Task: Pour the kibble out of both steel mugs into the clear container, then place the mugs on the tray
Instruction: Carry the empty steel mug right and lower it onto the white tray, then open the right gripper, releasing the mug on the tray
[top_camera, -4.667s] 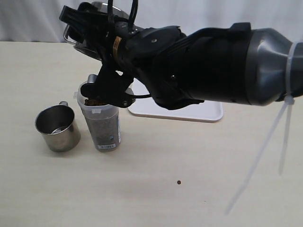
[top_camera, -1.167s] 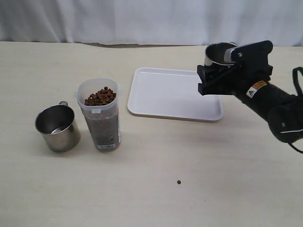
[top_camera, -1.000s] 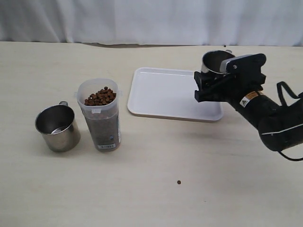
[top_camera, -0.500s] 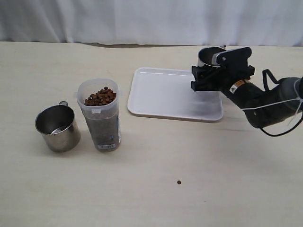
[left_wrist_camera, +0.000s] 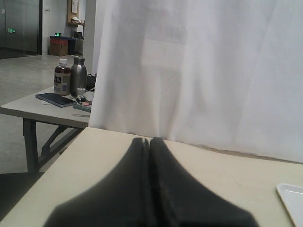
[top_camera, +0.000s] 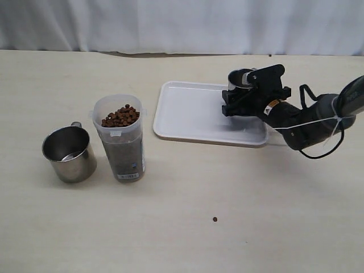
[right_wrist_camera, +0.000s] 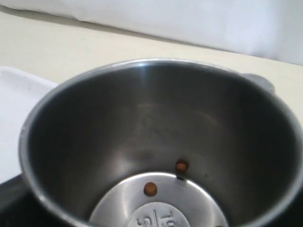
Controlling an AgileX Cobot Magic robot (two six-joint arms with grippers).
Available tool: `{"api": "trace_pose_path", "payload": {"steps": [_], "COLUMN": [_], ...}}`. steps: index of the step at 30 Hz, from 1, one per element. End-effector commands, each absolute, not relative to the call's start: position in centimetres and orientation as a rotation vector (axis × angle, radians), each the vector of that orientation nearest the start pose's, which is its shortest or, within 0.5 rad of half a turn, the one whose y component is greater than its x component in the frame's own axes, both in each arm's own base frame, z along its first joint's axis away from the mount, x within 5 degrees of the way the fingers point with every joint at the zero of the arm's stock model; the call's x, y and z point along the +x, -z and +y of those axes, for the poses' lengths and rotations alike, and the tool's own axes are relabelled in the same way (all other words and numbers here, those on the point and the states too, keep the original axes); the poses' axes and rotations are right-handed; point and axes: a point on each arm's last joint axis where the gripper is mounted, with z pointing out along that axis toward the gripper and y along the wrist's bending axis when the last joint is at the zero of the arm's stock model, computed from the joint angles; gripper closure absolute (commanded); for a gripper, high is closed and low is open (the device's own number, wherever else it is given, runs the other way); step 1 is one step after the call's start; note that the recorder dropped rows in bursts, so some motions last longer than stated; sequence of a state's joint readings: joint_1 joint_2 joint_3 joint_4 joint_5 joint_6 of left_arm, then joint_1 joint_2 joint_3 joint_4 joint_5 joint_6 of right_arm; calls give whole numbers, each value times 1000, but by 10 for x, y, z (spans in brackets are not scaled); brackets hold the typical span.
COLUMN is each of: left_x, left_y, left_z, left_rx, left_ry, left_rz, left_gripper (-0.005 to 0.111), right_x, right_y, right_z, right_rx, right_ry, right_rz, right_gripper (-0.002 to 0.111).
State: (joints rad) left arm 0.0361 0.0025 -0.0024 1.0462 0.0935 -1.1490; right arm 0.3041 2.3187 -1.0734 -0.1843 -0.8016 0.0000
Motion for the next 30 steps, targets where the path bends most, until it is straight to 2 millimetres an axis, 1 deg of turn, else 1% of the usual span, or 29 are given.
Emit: {"api": "trace_pose_path", "payload": {"steps": [1,2,4,7,8,10,11,12,14,16,22,30], "left_x": [56,56,56,56,56,56,56,56,56,56,56,56], "left_y": [-209,-209,-209,-209,-209,-209,-209,-209,-209,-209,-209,-209], "left_z": [10,10,10,10,10,10,10,10,10,10,10,10], "left_rx": [-178,-178,-178,-178,-178,-178,-180,-180,-180,-180,-180,-180], "left_ry": [-2,-2,-2,-2,-2,-2,-3,-3,-3,-3,-3,-3], "left_rz": [1521,1521,1521,1521,1521,1521,1522,1522,1522,1522,1522,1522], "left_gripper": [107,107,107,107,107,107,107,107,107,107,107,107], "right_x": [406,406,406,406,406,406,405,403,400,397,388,365], "right_y": [-47,-47,-48,-48,-48,-48,-47,-46,-47,-51,-74,-81], "right_z": [139,139,139,140,140,139,140,140,141,140,137,130], "right_rx": [-509,-502,-468,-402,-371,-354,-372,-381,-399,-399,-398,-402], "right_ry": [-246,-252,-276,-326,-348,-352,-352,-353,-361,-363,-362,-358], "right_rz": [1861,1864,1871,1890,1898,1907,1917,1921,1915,1906,1889,1929], "right_gripper": [102,100,91,68,54,34,25,18,11,9,9,9]}}
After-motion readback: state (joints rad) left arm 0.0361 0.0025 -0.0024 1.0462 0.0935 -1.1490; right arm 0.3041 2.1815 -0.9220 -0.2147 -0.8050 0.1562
